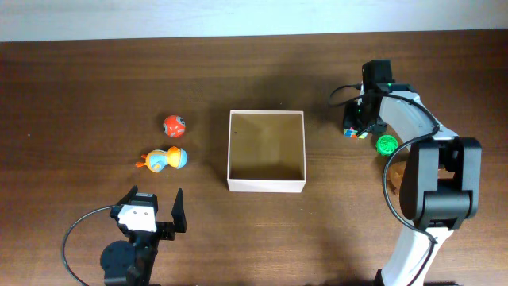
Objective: Pack container
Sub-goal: 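Lift the cube and carry it left over the pink box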
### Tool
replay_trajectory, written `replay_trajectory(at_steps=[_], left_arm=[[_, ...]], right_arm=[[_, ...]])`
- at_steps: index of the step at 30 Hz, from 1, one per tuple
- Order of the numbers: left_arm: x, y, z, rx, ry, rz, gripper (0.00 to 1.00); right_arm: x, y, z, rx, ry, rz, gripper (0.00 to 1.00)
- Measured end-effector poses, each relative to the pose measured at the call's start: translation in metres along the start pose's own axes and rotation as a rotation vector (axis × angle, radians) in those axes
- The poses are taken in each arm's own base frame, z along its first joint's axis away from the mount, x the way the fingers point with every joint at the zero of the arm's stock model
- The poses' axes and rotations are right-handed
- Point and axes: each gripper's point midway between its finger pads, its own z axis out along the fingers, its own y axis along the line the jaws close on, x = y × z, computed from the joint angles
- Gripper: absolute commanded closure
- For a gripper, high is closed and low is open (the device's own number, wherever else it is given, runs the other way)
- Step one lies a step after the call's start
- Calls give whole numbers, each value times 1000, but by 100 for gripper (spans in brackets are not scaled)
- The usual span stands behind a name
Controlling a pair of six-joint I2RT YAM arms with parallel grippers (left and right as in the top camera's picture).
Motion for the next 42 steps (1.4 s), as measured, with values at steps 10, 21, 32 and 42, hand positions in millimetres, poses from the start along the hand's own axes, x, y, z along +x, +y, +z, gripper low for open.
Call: replay_trajectory(at_steps=[10,21,32,42], left_arm=[[0,0,0,0,0,0,1],[0,0,0,0,0,0,1],[0,0,0,0,0,0,1],[0,0,0,0,0,0,1]], right_arm=[[-14,3,-40,1,39,-14,48],[-39,35,-119,-123,21,-95,48],[-5,146,-169,-345,37,-413,49],[44,209,-166,-229,40,-627,48]])
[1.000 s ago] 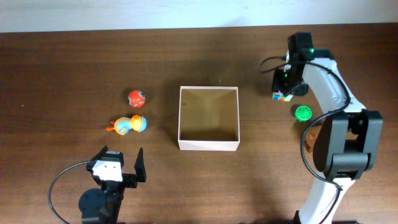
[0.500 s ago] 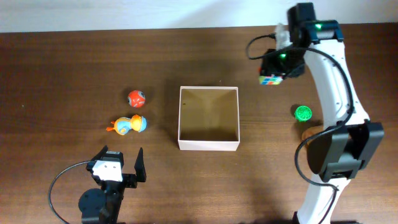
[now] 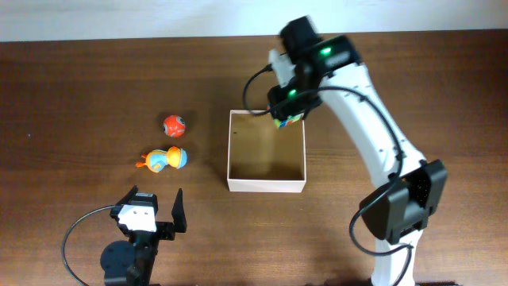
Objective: Pack container
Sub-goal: 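Lift the cube and carry it left over the pink box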
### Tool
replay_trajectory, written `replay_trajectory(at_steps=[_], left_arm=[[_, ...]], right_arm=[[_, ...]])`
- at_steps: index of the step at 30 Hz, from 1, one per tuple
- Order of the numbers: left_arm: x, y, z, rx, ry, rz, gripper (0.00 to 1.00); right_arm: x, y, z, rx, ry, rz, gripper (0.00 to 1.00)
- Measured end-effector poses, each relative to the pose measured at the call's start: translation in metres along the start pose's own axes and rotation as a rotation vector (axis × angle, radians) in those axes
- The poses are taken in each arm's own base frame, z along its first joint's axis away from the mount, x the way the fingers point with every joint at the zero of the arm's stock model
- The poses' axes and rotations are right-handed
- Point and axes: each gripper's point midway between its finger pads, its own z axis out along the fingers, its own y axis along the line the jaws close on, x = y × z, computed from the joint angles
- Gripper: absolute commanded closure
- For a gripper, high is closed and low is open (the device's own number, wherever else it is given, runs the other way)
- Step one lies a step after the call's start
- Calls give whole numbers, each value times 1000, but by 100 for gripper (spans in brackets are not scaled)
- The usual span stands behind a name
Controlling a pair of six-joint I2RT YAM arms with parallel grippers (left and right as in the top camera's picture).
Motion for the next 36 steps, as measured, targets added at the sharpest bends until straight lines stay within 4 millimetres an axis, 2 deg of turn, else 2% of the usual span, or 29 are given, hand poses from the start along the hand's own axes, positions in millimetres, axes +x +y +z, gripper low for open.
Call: replay_trajectory(at_steps=[3,7,15,22,36], left_arm=[[0,0,0,0,0,0,1],[0,0,0,0,0,0,1],[0,0,0,0,0,0,1],[0,0,0,0,0,0,1],[0,0,0,0,0,0,1]], right_arm=[[7,5,14,59,27,3,48],[13,-4,34,111,38,66,49],[12,-13,59,141,5,206,49],[29,-16,83,151,39,284,49],[27,-21,83,176,21,352,49]])
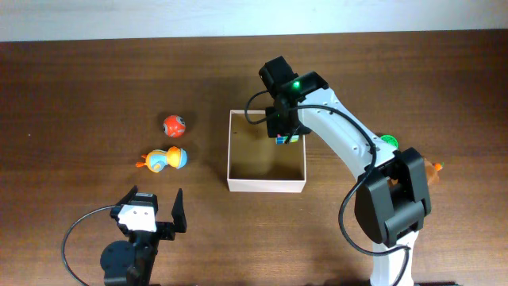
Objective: Pack container
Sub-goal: 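Lift the cube and carry it left over the pink box, then lower the cube into the box and open the right gripper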
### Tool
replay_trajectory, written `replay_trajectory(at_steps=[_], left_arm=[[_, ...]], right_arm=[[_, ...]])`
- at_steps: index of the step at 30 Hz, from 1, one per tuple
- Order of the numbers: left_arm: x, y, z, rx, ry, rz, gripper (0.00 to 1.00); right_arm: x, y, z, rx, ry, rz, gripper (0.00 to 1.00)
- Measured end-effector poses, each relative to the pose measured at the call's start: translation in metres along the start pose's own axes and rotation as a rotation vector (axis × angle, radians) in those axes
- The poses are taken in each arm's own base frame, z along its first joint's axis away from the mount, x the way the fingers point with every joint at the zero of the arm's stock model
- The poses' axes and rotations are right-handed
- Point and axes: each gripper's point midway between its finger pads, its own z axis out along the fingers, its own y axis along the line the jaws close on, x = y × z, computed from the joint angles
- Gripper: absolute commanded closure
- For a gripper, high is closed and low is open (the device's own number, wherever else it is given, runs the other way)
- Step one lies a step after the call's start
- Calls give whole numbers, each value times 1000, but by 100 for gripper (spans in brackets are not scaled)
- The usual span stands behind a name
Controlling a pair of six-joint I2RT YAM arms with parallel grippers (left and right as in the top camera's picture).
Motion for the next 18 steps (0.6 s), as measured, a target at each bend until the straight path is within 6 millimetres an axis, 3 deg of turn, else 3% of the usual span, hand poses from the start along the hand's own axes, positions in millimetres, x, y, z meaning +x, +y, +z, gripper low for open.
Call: replay_trajectory(at_steps=[6,8,18], left_arm=[[0,0,0,0,0,0,1],[0,0,0,0,0,0,1],[0,0,0,0,0,0,1]], right_arm=[[-1,-2,0,11,-6,24,47],[-2,-2,0,12,-8,34,31],[-6,-1,0,8,-29,32,29]])
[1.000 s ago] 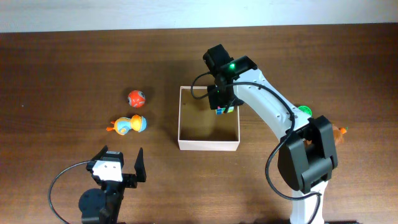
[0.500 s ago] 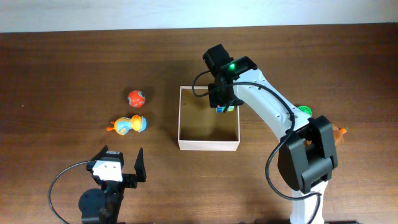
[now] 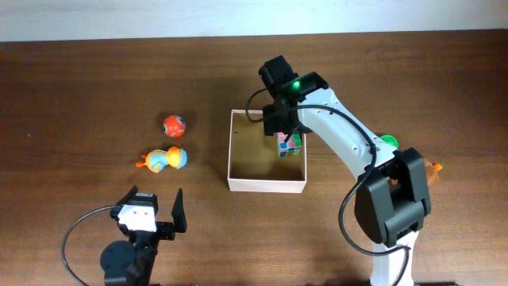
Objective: Pack container
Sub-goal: 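Lower the cube into the box and open the right gripper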
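Note:
The open white box point(image 3: 267, 184) sits mid-table. Inside it, against the right wall near the back, lies a multicoloured puzzle cube point(image 3: 289, 144). My right gripper point(image 3: 278, 129) hovers just above and behind the cube, over the box's back right part; its jaws look open and off the cube. A red ball point(image 3: 175, 125) and an orange-and-blue duck toy point(image 3: 163, 160) lie left of the box. A green ball point(image 3: 388, 141) peeks out from behind the right arm. My left gripper point(image 3: 152, 201) rests open at the front left, empty.
An orange object point(image 3: 433, 168) shows partly behind the right arm's base at the right. The right arm stretches diagonally from the front right to the box. The table's far edge runs along the top.
The cube now lies lower in the box and shows more fully, out of the right gripper's hold. The right gripper has barely shifted. The left arm is still.
First the right gripper was at the cube beside the green ball on the right. Then it held the cube above the box's back right corner. Later it was lower, inside the box with the cube, and now the cube lies in the box.

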### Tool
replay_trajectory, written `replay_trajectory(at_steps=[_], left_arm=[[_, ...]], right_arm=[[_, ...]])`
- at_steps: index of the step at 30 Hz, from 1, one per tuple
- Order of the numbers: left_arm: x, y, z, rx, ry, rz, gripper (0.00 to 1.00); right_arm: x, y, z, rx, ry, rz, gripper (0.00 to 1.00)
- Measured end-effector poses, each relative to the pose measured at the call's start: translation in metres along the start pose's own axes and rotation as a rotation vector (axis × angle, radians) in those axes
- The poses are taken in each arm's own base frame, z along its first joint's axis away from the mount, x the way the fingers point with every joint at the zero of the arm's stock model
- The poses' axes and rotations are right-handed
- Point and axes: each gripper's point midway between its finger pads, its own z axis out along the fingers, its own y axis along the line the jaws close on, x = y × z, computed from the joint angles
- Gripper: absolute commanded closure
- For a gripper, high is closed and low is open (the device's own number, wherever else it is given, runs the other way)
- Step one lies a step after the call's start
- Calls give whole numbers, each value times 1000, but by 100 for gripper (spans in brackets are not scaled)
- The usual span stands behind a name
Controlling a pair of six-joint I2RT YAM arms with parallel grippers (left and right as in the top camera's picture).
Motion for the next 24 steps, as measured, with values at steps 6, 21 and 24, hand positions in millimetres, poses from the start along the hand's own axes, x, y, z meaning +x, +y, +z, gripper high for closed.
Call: replay_trajectory(at_steps=[6,21,24], left_arm=[[0,0,0,0,0,0,1],[0,0,0,0,0,0,1],[0,0,0,0,0,0,1]], right_arm=[[-2,2,0,-11,-6,-21,59],[-7,34,1,-127,-45,-126,82],[-2,43,7,-138,-51,-157,78]])
